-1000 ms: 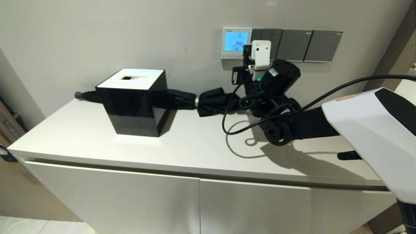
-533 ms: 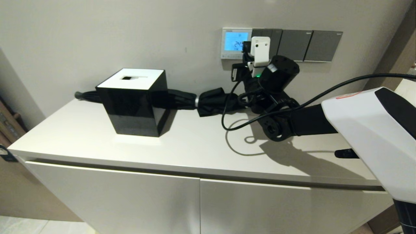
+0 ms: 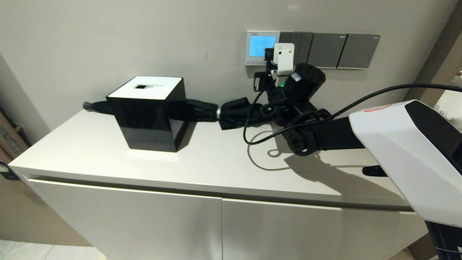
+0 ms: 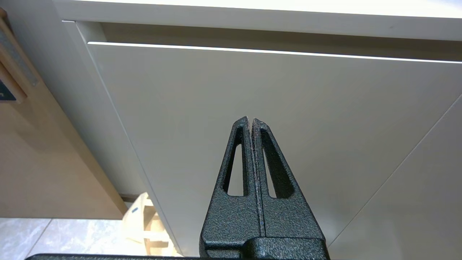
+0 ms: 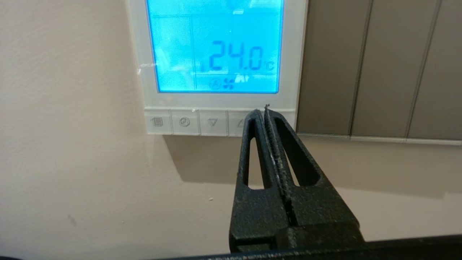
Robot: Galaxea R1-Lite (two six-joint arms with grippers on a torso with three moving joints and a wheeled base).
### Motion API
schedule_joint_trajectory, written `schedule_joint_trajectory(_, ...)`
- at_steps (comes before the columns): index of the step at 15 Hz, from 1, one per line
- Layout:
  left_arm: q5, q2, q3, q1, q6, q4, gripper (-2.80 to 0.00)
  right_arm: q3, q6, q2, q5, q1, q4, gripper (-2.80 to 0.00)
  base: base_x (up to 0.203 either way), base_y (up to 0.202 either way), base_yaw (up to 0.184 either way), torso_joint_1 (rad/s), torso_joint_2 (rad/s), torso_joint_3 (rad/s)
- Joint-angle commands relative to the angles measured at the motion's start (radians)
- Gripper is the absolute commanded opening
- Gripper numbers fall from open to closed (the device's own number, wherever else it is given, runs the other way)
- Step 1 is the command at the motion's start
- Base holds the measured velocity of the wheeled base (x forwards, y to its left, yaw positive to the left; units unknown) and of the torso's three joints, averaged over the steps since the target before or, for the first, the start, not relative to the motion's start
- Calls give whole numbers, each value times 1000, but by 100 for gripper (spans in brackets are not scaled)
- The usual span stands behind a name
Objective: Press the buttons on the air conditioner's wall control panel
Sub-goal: Turn off the central air conditioner
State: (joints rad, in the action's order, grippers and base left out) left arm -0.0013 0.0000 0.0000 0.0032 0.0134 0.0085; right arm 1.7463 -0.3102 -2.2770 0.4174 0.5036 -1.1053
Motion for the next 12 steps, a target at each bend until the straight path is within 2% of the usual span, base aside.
schedule_joint_trajectory(1,0,0,0,0,0,-1,-280,10,-2,-7,3,-2,-4,-280,0,0,0,0,0,0)
schedule_joint_trajectory(9,0,1,0,0,0,1,-280,-2,-1,16,5,9,-5,-280,0,0,0,0,0,0)
schedule_joint_trajectory(12,0,0,0,0,0,-1,-280,-45,-4,68,7,15,-9,-280,0,0,0,0,0,0)
